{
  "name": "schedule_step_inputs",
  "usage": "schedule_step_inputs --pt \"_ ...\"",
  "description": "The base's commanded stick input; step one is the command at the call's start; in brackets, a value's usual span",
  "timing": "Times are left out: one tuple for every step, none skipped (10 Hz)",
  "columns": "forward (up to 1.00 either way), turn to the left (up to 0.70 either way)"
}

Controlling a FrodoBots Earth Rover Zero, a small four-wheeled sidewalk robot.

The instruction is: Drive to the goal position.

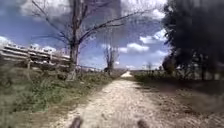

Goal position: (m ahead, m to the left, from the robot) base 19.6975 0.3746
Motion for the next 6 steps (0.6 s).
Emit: schedule_step_inputs --pt "1.00 -0.15" --pt "1.00 0.00" --pt "1.00 0.00" --pt "1.00 0.00" --pt "1.00 0.00" --pt "1.00 0.00"
